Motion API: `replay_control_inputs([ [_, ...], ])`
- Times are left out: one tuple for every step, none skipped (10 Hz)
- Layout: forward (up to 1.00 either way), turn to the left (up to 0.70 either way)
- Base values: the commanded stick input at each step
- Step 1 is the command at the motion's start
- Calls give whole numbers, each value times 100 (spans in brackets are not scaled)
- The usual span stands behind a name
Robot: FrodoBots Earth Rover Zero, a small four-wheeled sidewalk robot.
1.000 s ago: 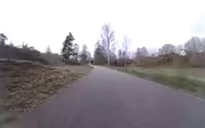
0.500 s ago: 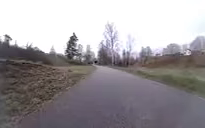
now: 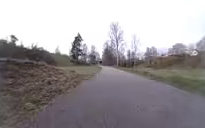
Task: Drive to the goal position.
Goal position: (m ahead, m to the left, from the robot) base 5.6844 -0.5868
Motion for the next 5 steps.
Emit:
replay_control_inputs([
  [70, 0],
  [70, 0],
  [70, 0],
  [70, 0],
  [70, 0],
])
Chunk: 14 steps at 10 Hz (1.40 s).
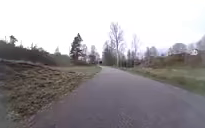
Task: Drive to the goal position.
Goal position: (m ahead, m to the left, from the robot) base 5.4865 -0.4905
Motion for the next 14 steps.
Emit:
replay_control_inputs([
  [70, 0],
  [70, 0],
  [70, 0],
  [70, 0],
  [70, 0],
  [70, 0],
  [70, 0],
  [70, 0],
  [70, 0],
  [70, 0],
  [70, 0],
  [70, 0],
  [70, 0],
  [70, 0],
])
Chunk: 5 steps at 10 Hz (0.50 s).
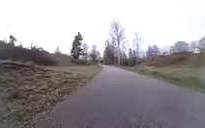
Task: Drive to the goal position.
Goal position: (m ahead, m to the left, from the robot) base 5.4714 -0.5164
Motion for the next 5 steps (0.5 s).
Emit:
replay_control_inputs([
  [70, 0],
  [70, 0],
  [70, 0],
  [70, 0],
  [70, 0],
])
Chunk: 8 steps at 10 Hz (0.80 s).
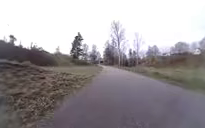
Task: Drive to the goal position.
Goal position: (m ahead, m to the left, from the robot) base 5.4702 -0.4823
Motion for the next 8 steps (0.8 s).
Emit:
replay_control_inputs([
  [70, 0],
  [70, 0],
  [70, 0],
  [70, 0],
  [70, 0],
  [70, 0],
  [70, 0],
  [70, 0],
])
